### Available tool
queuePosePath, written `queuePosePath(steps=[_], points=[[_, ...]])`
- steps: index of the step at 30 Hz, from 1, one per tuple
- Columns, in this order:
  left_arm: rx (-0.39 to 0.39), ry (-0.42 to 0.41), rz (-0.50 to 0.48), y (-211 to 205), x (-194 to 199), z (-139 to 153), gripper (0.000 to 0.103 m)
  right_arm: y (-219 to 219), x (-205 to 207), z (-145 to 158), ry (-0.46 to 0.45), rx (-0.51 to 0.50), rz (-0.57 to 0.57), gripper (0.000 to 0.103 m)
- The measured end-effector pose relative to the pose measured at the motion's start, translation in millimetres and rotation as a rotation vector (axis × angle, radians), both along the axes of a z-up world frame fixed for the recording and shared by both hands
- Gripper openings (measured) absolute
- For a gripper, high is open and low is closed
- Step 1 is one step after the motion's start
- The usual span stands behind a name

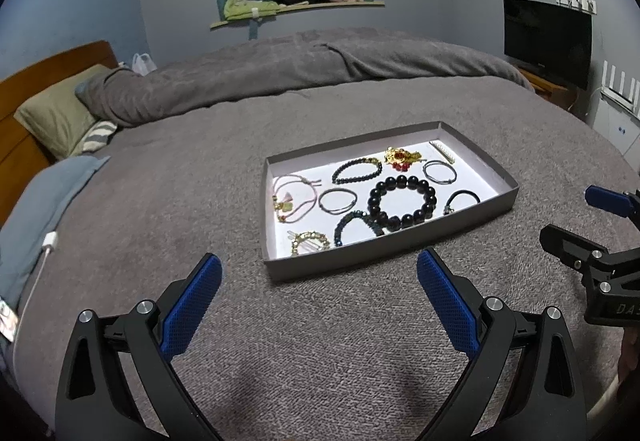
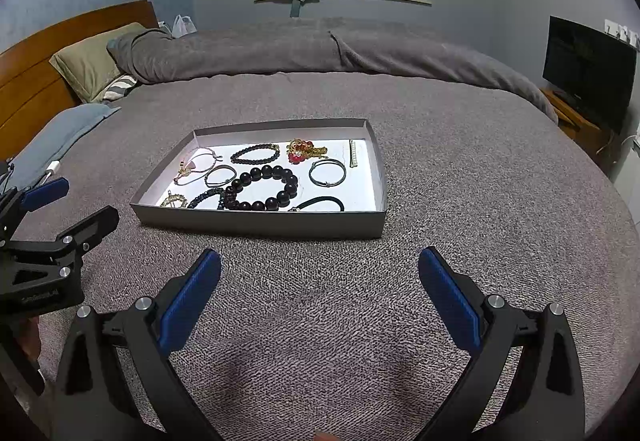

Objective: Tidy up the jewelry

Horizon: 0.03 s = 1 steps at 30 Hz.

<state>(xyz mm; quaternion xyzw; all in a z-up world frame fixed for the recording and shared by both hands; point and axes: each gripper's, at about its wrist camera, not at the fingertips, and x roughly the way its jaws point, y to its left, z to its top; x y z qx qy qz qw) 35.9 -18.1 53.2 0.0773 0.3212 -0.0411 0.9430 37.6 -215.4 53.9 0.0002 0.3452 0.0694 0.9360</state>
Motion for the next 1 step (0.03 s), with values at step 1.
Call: queuePosePath(steps=[1], points=[[-0.003,0.002,-0.002,0.3,0.0,-0.1,0.097,-0.4,0.1,-0.2,0.0,0.001,-0.001,0.098]])
